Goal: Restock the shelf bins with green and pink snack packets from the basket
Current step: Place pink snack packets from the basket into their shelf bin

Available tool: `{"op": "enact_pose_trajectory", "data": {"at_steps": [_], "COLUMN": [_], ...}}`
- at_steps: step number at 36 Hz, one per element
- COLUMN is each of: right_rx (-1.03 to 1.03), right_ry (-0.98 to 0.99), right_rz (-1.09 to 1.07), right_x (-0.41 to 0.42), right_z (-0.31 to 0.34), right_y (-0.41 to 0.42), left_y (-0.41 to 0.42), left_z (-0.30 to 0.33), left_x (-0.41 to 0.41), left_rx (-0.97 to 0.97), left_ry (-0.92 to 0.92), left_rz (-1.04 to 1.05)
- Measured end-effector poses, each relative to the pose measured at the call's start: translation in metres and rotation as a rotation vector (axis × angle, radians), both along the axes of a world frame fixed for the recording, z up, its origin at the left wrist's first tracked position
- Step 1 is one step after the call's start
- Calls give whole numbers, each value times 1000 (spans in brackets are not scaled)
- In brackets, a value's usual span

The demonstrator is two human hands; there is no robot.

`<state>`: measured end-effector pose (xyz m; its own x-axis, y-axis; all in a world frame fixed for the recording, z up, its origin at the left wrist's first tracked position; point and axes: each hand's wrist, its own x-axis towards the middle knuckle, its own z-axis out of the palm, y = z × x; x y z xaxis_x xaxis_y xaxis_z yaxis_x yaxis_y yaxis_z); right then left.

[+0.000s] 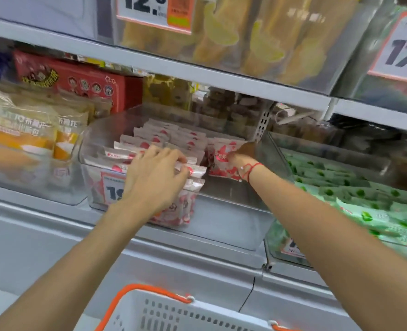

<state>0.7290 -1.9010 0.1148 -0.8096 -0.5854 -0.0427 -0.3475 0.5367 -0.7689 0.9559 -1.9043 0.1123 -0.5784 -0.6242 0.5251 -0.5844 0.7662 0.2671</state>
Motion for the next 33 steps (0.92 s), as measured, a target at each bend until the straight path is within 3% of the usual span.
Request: {"op": "enact_pose_trajectory", "data": {"at_steps": [7,10,13,16,24,28,33], "right_rx": [-54,13,119,173,-14,-15,-31], "right_ry": [98,121,35,131,-147,-262,-225], "right_rz": [-104,-126,-7,-27,26,137,254], "right_x": [-6,-24,-21,-16,-19,1,42], "right_z": [-11,-22,-21,-17,-20,-2,25], "right_y": [-32,-43,-39,-40,-49,-21,18], "left_y": [-5,-5,-7,-7,-6,-5,-3], "left_z": [-4,-5,-7,-8,-8,-7,-5], "left_x": [-3,-4,-4,-3,-4,-4,-3], "left_rx": [1,-5,-19,-23,-16,-11,14], "left_ry": [11,9,4,-1,14,21,45], "left_rz": [-4,-1,8,6,12,21,5]}}
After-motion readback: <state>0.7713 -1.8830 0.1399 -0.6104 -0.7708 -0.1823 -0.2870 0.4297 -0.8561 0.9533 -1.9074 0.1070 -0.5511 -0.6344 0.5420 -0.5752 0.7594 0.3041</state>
